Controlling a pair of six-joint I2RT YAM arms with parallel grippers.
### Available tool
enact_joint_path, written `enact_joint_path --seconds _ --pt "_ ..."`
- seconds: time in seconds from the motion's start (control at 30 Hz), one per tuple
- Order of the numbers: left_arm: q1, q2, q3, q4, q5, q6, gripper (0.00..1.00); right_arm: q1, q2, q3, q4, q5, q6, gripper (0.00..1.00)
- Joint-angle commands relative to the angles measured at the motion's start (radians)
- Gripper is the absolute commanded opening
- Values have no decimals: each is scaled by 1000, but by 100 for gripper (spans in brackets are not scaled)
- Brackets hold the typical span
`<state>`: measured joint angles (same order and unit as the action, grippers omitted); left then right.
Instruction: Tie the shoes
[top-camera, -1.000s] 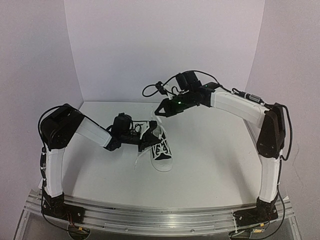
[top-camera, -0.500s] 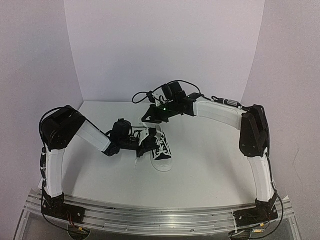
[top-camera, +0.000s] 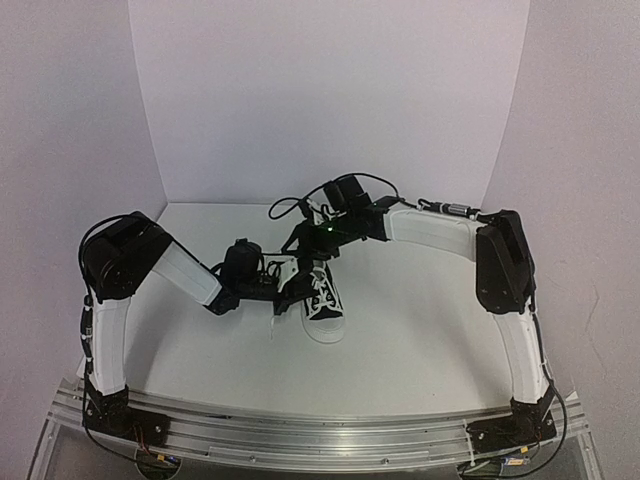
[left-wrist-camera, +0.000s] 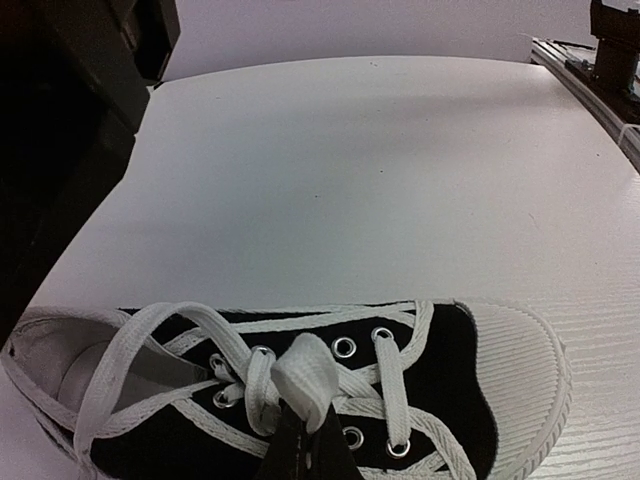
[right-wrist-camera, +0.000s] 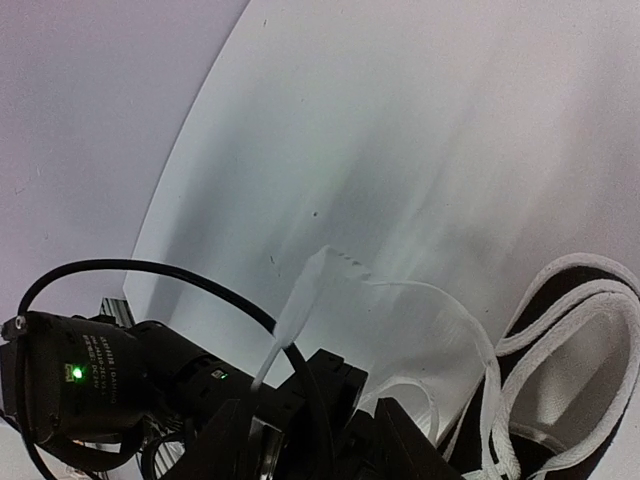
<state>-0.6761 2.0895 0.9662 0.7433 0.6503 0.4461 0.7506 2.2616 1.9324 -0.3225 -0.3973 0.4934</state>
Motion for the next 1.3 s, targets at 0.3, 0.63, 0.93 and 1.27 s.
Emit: enact_joint_path --seconds 0.3,0.63,0.93,1.27 --pt "-2 -68 -11 53 -25 -24 0 -53 -166 -13 31 24 -1 50" --pt "0 -73 8 54 -37 -74 0 -109 -394 -340 184 -14 -225 54" --pt "0 -59 29 46 -33 -94 0 -103 -431 -720 595 -156 -435 56" --pt "0 -58 33 35 -32 -84 0 -55 -293 -643 611 -138 -458 53"
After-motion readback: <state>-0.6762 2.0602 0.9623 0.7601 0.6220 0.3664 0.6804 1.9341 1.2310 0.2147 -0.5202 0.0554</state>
